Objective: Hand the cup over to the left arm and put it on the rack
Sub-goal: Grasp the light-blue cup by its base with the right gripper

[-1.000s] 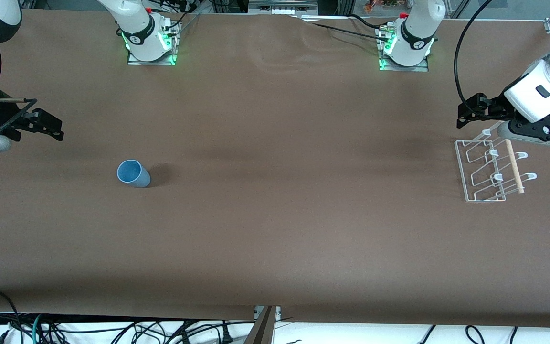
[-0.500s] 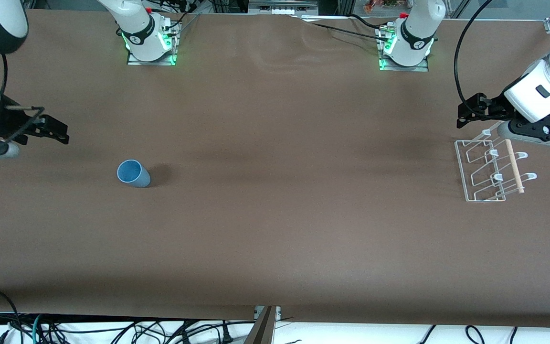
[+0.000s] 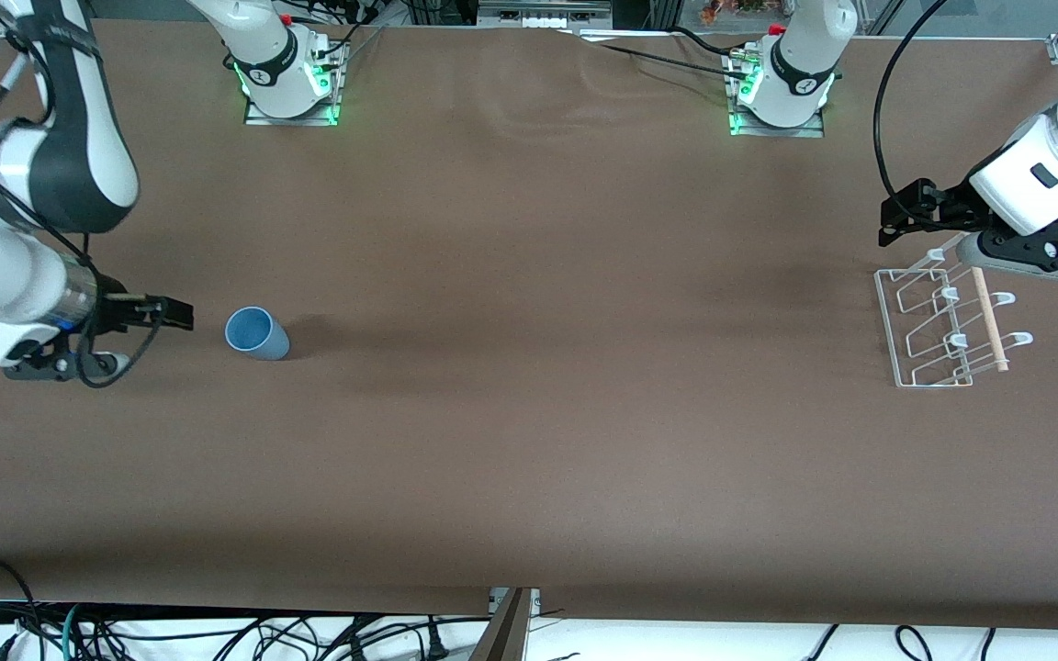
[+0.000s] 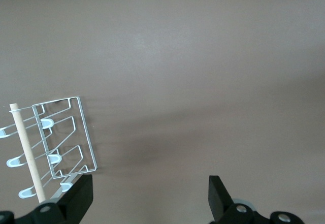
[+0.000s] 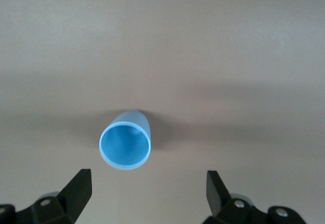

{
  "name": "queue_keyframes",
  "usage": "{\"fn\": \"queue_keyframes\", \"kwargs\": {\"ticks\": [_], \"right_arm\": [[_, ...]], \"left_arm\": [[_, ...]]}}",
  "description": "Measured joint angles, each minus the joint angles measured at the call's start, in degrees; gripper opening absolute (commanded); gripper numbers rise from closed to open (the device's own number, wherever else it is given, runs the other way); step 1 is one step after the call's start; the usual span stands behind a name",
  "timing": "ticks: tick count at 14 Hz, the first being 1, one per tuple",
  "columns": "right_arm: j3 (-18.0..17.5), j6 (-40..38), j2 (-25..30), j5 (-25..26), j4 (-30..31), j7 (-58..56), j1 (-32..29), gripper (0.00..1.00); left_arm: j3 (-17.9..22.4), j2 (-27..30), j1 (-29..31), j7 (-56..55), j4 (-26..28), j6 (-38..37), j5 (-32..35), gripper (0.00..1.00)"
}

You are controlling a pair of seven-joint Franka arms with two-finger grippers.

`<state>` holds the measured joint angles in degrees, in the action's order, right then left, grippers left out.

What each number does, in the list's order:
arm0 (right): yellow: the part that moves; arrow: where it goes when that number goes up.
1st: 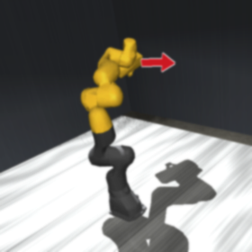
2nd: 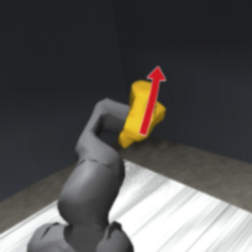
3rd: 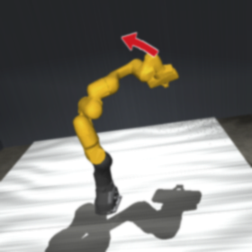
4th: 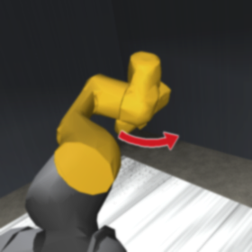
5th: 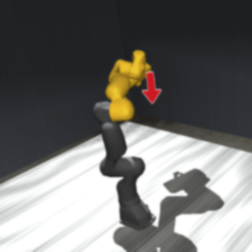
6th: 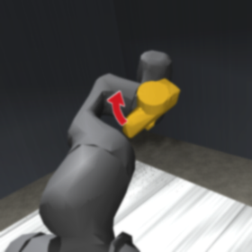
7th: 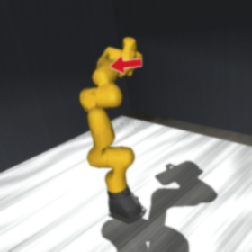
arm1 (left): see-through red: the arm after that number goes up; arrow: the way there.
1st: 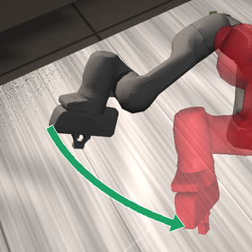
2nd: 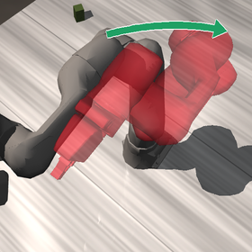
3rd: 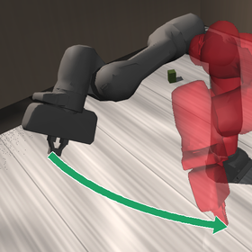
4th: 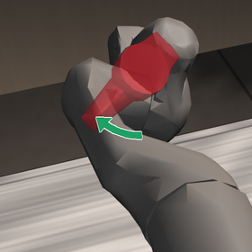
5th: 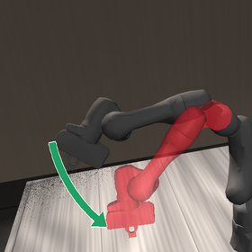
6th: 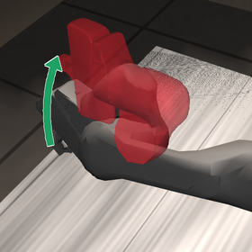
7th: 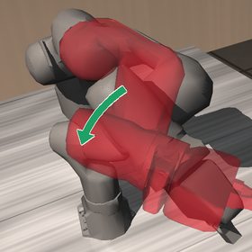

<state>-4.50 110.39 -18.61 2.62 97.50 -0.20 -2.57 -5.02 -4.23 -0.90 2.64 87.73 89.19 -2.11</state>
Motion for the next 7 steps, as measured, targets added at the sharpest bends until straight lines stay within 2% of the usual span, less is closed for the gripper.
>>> {"fn": "queue_keyframes", "kwargs": {"ticks": [3, 7], "right_arm": [[0.03, 10.92, -1.67, -0.01, 8.05, 0.02, 0.00, 1.00], [0.05, 18.96, -2.59, -0.01, 14.50, 0.12, -0.01, 1.00]], "left_arm": [[0.00, 0.00, 0.00, 0.00, 0.00, 0.00, 0.00, 1.00], [0.00, 0.00, 0.00, 0.00, 0.00, 0.00, 0.00, 1.00]]}}
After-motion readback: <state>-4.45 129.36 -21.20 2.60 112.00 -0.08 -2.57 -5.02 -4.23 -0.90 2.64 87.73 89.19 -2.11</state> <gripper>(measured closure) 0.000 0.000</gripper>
